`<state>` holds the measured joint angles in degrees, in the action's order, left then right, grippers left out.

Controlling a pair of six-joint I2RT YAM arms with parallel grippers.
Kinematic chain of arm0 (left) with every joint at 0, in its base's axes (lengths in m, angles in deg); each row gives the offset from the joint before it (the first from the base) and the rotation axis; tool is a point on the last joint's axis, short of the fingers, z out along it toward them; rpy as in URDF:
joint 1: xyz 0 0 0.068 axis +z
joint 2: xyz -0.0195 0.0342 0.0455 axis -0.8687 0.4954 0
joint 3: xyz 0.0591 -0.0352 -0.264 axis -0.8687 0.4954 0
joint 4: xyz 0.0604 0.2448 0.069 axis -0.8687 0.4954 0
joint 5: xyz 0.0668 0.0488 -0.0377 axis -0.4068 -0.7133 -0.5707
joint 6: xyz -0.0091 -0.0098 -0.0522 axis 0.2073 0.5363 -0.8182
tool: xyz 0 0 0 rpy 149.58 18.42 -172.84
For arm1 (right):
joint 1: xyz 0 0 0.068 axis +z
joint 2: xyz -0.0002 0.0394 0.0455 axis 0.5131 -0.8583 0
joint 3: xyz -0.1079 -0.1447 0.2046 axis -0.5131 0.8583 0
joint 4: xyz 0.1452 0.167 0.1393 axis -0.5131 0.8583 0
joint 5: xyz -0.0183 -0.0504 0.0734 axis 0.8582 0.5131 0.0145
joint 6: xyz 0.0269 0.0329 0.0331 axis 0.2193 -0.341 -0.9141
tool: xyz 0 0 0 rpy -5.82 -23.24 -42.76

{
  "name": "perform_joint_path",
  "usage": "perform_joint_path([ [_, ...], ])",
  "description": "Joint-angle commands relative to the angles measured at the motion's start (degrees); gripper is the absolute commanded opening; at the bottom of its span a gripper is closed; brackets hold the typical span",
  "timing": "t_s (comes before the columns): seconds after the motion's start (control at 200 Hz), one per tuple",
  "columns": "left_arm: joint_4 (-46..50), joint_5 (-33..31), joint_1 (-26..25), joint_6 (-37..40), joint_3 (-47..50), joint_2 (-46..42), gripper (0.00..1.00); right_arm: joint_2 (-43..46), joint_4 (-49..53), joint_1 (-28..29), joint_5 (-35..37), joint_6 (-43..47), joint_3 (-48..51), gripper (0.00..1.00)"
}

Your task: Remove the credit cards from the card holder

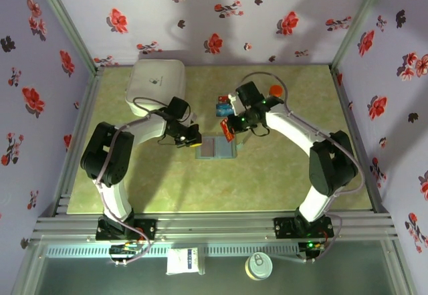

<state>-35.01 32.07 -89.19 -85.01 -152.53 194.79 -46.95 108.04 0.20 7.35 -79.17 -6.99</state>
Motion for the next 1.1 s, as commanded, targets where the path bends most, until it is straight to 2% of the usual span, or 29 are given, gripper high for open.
perform_joint_path([
  [0.0, 0.61, -0.61, 0.43, 0.11, 1.44, -1.74, 0.04, -2.03, 8.1, -0.42, 3.26, 21.35, -4.86, 0.06],
  [0.18, 0.53, -0.87, 0.63, 0.39, 3.14, -2.15, 0.04, -4.52, 11.95, -0.66, 6.29, 43.29, -10.38, 0.0],
  [0.28, 0.56, -0.97, 0.65, 0.46, 3.96, -2.51, 0.03, -6.53, 12.19, -1.05, 9.97, 49.45, -13.06, 0.0],
  [0.41, 0.23, -1.72, 0.93, 0.26, 5.48, -4.21, 0.03, -10.32, 14.95, -2.66, 8.19, 55.95, -18.66, 0.0],
  [0.94, 1.29, -3.29, 2.03, -0.33, 7.8, -8.22, 0.04, -29.25, 18.55, -8.28, 1.69, 61.89, -46.07, 0.0],
  [1.095, 1.57, -3.56, 2.16, -0.4, 7.98, -8.38, 0.04, -33.42, 18.25, -8.73, 0.41, 62.27, -51.07, 0.0],
])
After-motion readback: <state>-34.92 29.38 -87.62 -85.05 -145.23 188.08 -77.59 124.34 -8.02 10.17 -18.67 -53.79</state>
